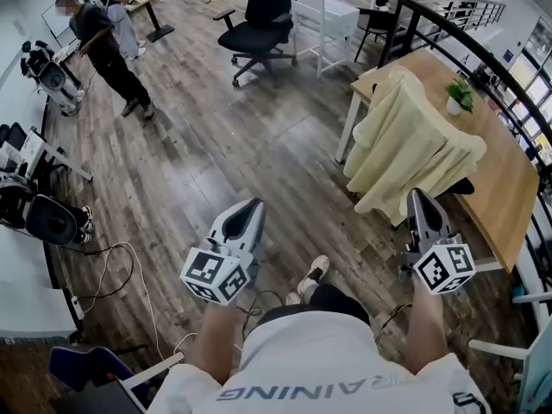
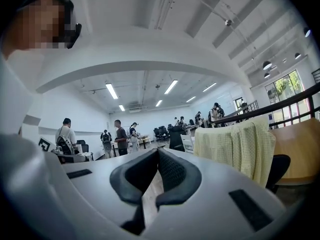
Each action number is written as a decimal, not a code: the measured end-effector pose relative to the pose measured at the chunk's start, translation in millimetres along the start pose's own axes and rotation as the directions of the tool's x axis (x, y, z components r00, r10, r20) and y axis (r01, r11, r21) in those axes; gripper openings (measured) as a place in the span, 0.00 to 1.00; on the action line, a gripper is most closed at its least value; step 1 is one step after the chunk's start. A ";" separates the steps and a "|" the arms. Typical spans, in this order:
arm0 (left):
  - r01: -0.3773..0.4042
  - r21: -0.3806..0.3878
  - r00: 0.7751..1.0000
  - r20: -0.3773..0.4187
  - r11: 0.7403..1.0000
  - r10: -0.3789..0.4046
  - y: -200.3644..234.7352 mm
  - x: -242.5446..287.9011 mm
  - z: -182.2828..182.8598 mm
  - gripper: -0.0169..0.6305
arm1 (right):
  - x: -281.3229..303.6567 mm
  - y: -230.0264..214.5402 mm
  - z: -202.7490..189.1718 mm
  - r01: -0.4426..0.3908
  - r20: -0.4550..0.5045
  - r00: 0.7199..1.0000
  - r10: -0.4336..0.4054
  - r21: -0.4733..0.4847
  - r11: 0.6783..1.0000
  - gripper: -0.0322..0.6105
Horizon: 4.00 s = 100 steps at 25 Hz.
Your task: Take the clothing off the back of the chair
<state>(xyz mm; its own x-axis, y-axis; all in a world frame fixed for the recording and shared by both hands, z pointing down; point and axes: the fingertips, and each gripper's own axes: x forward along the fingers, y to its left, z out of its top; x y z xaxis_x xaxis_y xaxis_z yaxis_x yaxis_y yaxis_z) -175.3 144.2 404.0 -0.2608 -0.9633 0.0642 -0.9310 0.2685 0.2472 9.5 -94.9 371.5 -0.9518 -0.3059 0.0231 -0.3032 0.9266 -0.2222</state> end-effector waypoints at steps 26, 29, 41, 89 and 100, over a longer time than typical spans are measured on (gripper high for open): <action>0.315 0.050 0.948 -0.073 0.948 -0.311 -20.5 303.2 42.5 0.10 | 57.5 -193.3 80.8 0.300 0.157 0.943 -0.295 -0.011 0.954 0.09; 0.362 0.041 0.930 -0.088 0.931 -0.358 -29.1 332.4 42.0 0.10 | 47.2 -211.4 86.1 0.361 0.174 0.919 -0.354 -0.005 0.933 0.09; 0.620 -0.036 0.769 -0.172 0.784 -0.616 -34.3 441.8 35.8 0.10 | 22.5 -241.6 74.0 0.673 0.150 0.724 -0.673 0.057 0.737 0.09; 0.797 -0.314 0.463 -0.232 0.516 -0.856 -73.2 567.7 3.1 0.10 | 17.5 -329.4 63.6 0.507 0.052 0.833 -0.551 0.326 0.798 0.11; 0.825 -0.176 0.511 -0.173 0.537 -0.842 -49.0 513.4 47.2 0.10 | 2.1 -268.1 86.7 0.647 0.162 0.696 -0.699 0.279 0.709 0.11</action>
<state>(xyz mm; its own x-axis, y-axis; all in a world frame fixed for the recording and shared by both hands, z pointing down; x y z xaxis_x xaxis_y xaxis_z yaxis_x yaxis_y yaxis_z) -275.6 -363.3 379.2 0.6945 -0.7194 -0.0075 -0.6706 -0.6511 0.3556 92.8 -363.0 346.6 -0.4428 -0.8965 0.0133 -0.8183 0.3980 -0.4148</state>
